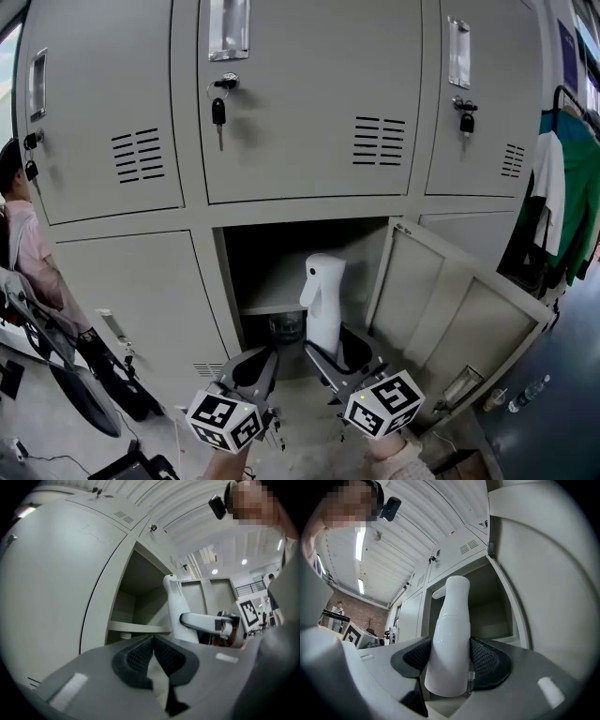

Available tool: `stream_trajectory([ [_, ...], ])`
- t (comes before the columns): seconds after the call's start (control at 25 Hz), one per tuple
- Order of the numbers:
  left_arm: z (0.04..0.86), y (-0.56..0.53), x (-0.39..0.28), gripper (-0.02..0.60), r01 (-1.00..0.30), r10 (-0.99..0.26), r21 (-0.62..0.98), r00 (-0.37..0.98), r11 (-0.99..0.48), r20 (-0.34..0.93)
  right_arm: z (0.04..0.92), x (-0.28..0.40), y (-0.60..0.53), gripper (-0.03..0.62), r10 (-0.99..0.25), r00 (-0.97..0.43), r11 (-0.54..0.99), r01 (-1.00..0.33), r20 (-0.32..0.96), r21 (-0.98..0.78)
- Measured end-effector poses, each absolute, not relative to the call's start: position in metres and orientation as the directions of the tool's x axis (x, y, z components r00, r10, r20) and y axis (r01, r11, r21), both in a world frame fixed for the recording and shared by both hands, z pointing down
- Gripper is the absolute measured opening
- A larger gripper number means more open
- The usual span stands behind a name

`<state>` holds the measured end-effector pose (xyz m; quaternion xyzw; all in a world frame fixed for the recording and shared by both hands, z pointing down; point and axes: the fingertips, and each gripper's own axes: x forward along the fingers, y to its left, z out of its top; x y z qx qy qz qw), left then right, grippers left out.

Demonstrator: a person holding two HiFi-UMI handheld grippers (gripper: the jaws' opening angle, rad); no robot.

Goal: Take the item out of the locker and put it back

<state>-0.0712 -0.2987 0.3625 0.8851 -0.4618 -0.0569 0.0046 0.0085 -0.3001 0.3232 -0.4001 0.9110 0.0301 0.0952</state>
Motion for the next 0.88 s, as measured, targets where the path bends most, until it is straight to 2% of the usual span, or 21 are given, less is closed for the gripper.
stream_trajectory([
  [0.88, 0.358, -0.299, -0.059, 0.006, -0.803, -0.803, 0.051, 0.588, -0.594, -0.103, 0.329, 0.013, -0.293, 0.262, -0.704, -0.687, 0.697, -0.717, -0.179, 0.009],
])
